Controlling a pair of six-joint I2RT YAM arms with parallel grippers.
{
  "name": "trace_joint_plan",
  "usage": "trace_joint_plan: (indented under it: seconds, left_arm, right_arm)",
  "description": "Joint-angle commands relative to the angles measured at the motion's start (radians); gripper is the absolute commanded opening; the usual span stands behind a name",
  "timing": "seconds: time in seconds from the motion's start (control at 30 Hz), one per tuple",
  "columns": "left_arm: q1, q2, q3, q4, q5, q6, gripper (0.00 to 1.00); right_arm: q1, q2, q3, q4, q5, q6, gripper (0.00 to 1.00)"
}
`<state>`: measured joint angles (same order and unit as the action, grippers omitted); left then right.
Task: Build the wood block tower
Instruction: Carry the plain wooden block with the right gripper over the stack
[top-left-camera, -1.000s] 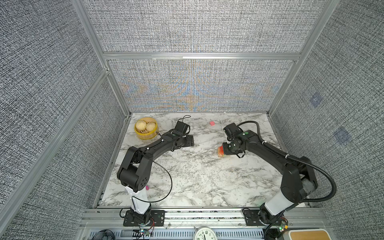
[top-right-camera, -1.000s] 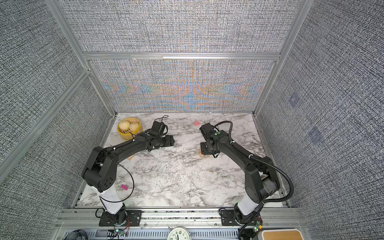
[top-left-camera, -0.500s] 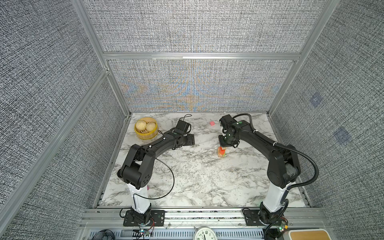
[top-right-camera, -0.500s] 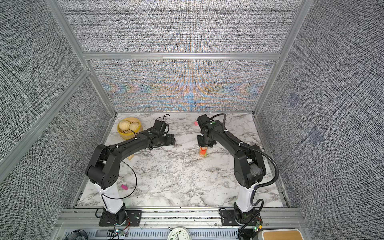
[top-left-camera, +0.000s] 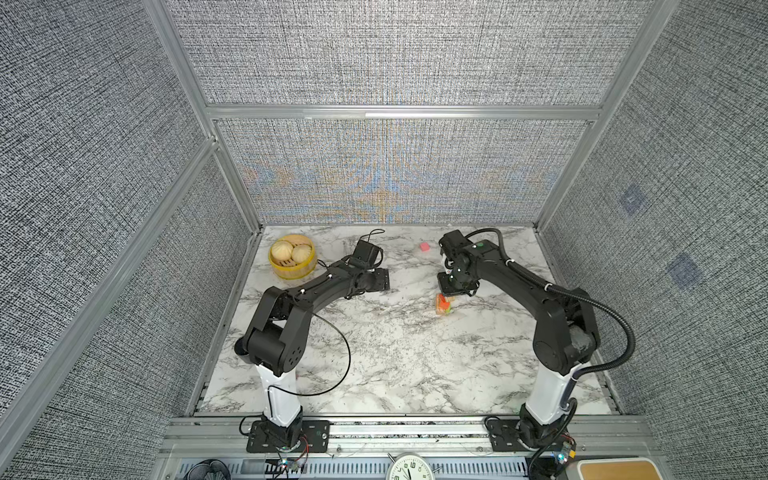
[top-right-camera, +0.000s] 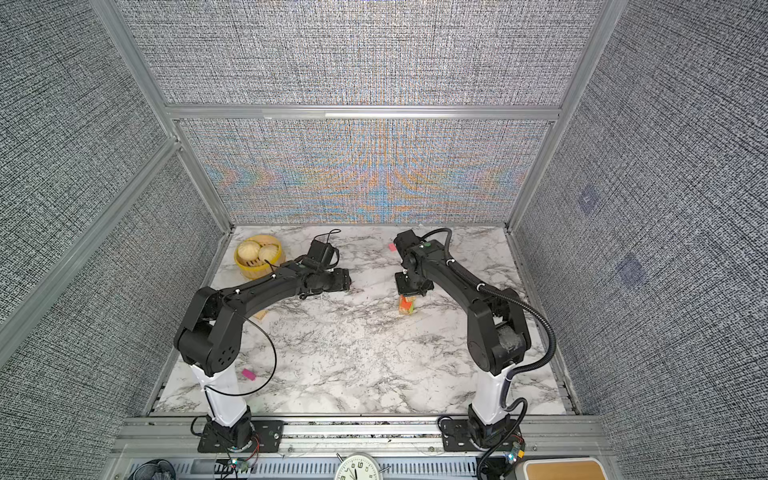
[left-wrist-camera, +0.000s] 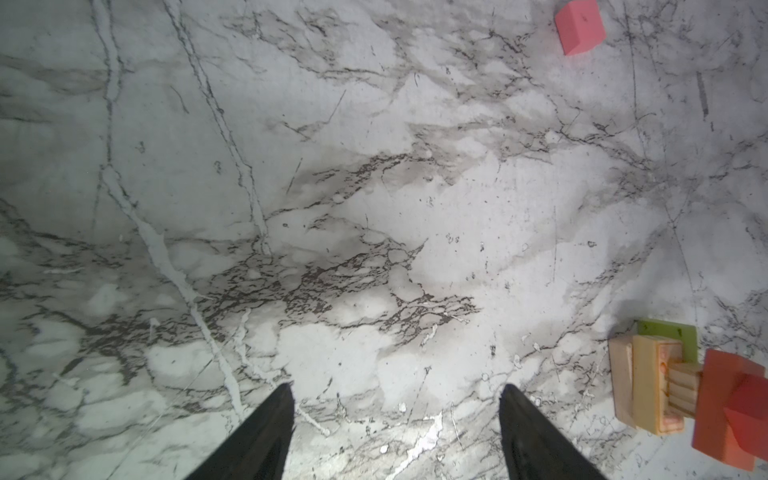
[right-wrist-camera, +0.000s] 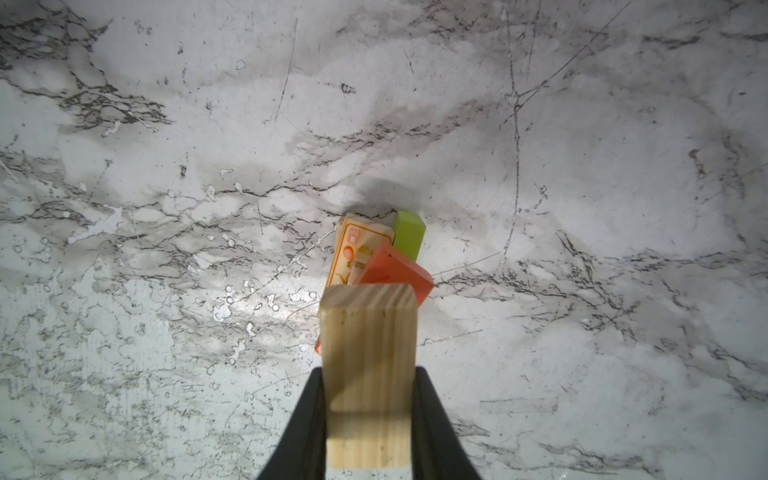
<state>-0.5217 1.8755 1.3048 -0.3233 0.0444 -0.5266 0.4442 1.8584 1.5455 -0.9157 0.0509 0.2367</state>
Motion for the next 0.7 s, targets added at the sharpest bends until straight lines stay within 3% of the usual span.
trace_joint_plan:
  seconds: [0.0,0.67]
  left_arm:
    - [-0.001,0.004,0.002,-0.010,0.006,0.002,0.79]
    - [-0.001,-0.003,0.002,-0.014,0.011,0.000,0.78]
  right_arm:
    - [-0.002,0.002,-0.001,-0.013,0.000,-0.006,0.26]
    - [-0.007,0.016,-0.005,-0.003,-0.012,-0.005,0.32]
